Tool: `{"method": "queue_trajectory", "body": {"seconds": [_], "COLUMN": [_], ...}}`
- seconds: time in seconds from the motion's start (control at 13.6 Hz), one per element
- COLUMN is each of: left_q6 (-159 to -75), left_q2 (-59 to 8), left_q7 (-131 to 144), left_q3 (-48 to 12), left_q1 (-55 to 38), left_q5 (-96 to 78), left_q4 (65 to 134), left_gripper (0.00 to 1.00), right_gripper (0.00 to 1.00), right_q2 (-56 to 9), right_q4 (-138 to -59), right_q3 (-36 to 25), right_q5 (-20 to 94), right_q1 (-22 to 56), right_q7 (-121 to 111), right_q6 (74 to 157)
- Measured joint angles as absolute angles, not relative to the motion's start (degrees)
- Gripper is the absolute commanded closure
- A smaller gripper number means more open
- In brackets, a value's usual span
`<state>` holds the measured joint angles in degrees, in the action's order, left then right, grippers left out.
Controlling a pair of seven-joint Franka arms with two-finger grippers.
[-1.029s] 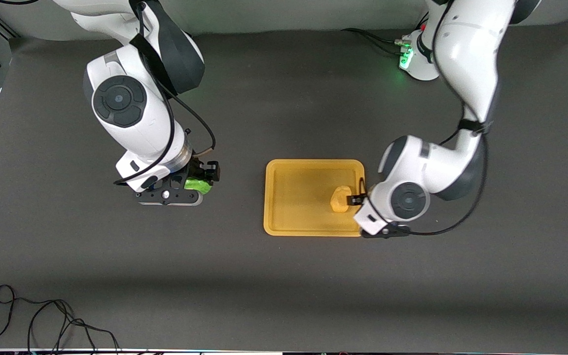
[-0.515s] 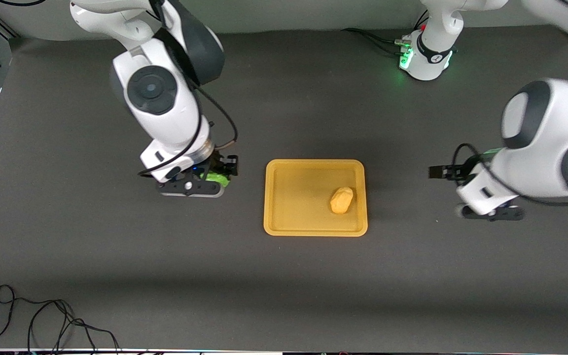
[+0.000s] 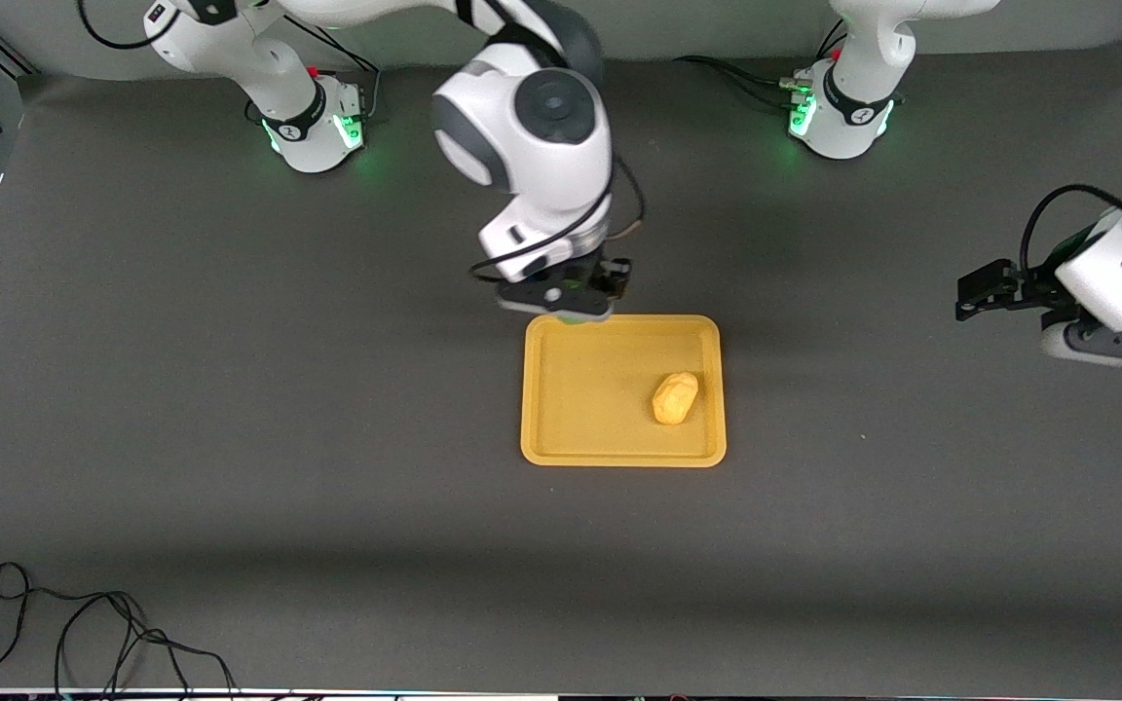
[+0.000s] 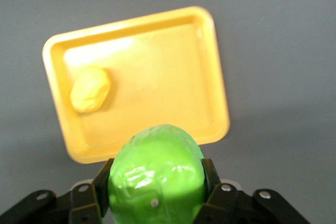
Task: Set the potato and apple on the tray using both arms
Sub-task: 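Release the potato on the tray and withdraw the left gripper, then lower the green apple onto the tray beside the potato with the right gripper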
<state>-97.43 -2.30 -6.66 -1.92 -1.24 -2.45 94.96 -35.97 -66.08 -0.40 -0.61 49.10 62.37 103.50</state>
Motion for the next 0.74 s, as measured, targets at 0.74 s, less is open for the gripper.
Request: {"method": "queue_trajectory", "body": {"seconds": [0.74], "left_q6": [-97.61], "left_q2": [9.72], "left_q7": [-8.39], "left_q3": [-2.11], "left_q1": [1.65], "left_q5": [-2.26], "left_q4": [107.8], "left_gripper": [0.0], "right_gripper": [0.49], "right_q2": [-50.92], "right_q4": [-68.04], "right_q3": [-1.56], "right_q5": [-6.38], "right_q1": [49.26], "right_q7": [63.37], "right_q6": [121.61]}}
